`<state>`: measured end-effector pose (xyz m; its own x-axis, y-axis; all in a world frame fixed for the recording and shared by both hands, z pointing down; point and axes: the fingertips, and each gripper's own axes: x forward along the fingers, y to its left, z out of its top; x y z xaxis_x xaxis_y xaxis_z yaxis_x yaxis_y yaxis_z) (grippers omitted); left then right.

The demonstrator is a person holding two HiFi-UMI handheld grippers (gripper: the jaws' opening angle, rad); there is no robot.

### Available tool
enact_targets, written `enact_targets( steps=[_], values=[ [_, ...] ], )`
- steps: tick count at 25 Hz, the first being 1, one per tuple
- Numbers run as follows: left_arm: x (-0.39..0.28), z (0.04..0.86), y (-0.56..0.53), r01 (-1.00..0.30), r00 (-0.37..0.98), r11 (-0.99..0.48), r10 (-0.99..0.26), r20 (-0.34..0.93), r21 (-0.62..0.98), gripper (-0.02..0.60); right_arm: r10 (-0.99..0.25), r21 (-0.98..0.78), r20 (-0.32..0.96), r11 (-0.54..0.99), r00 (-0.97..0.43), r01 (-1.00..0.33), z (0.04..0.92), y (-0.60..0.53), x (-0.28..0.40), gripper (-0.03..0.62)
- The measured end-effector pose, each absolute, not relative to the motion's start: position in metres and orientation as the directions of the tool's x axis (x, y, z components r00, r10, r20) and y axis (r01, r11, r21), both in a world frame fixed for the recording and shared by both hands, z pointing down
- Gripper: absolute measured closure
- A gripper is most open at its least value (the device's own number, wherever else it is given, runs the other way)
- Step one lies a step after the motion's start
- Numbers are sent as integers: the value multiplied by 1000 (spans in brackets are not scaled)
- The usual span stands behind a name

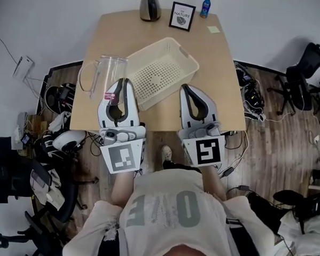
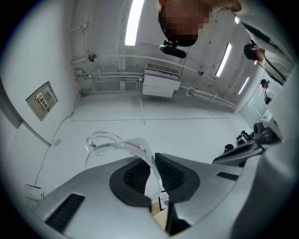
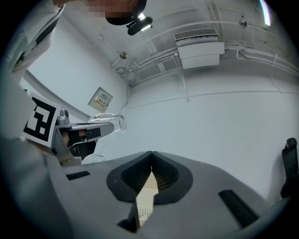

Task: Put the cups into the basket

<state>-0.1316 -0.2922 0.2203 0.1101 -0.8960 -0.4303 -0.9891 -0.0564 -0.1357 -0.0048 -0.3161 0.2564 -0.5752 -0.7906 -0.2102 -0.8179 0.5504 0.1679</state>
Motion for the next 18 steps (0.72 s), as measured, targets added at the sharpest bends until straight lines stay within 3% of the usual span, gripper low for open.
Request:
enact_targets(
  steps=[18],
  values=[
    [-142, 244, -424, -985, 137, -91, -930, -341, -148, 548, -813, 132, -144, 549, -564, -825, 289, -451, -11, 597]
  ],
)
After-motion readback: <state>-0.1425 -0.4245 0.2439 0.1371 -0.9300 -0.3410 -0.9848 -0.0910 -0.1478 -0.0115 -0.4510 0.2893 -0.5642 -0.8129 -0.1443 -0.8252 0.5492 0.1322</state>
